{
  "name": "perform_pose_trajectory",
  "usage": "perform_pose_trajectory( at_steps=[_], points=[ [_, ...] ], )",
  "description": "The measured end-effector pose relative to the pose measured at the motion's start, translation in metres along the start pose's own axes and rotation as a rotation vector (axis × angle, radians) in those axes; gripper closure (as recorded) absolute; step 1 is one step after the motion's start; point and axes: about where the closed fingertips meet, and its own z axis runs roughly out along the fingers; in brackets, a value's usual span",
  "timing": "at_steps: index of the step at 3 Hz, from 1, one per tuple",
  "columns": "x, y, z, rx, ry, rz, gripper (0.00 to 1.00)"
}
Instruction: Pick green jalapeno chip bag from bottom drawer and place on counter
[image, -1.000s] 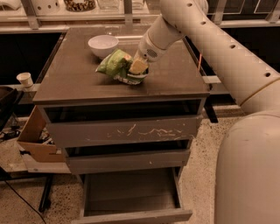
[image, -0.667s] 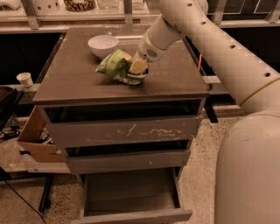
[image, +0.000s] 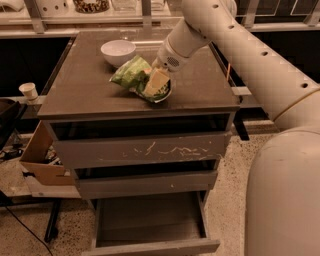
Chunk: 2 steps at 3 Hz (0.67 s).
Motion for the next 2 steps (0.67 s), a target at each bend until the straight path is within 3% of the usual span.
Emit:
perform_pose_trajectory(
  at_steps=[2],
  points=[
    [0.0,0.0,0.0001,0.0,0.0,0.0,0.0]
  ],
)
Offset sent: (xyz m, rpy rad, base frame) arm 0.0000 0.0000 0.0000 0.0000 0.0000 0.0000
